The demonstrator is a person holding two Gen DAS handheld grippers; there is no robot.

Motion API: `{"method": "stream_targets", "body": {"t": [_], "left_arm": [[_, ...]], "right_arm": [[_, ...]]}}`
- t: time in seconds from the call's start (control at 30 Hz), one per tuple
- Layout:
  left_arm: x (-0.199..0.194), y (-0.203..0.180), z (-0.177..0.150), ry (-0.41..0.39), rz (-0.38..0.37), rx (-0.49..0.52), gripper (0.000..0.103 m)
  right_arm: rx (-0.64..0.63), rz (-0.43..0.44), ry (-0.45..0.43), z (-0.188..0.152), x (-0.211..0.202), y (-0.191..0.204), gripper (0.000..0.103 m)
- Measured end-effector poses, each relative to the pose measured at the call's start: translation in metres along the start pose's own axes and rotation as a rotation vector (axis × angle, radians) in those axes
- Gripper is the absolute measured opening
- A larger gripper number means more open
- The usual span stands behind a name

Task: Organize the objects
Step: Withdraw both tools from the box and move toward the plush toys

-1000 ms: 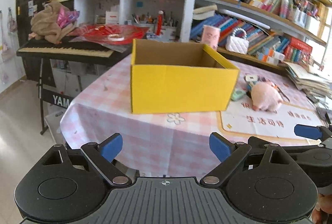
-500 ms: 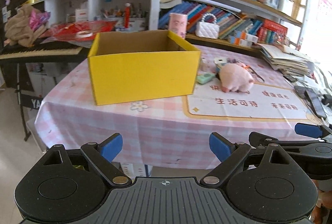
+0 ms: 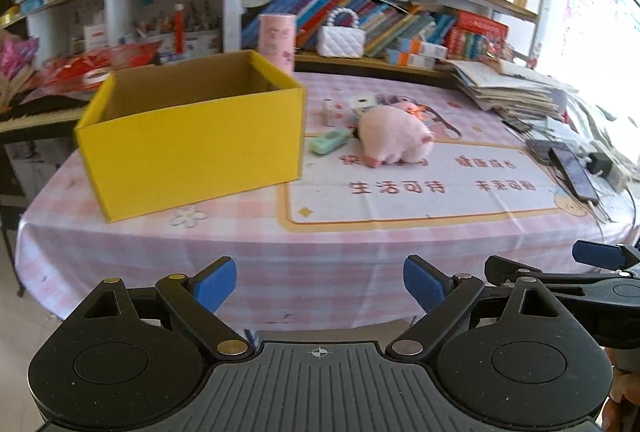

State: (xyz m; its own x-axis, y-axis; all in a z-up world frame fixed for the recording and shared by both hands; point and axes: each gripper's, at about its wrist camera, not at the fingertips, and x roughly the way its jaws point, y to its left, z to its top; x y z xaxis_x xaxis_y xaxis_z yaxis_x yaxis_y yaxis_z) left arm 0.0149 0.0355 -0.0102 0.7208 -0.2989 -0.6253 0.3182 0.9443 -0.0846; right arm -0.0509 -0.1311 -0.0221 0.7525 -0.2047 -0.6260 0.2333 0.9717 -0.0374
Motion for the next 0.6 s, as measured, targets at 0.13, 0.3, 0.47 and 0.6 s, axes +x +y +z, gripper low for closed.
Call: {"method": "stream_targets", "body": {"t": [0.13,0.3,0.47,0.6], "left_arm": [[0.009,-0.009,0.006,0.007,-0.009,0.005,0.093],[0.022,-0.018,0.012,0.018,-0.009,0.001,0.093],[0.035,-0.024,0.019,0.03,-0.002,-0.011,0.093],[0.049,-0.03,0.028,0.04,0.01,-0.028,0.093]], "right_arm": [[0.016,-0.014,0.008,0.005,0.007,-0.014,0.098],[0.002,-0.01,0.017,0.012,0.018,-0.023,0.098],[-0.006,-0.003,0.034,0.022,0.034,-0.03,0.098],[-0.018,0.01,0.037,0.033,0.048,-0.036,0.098]]}}
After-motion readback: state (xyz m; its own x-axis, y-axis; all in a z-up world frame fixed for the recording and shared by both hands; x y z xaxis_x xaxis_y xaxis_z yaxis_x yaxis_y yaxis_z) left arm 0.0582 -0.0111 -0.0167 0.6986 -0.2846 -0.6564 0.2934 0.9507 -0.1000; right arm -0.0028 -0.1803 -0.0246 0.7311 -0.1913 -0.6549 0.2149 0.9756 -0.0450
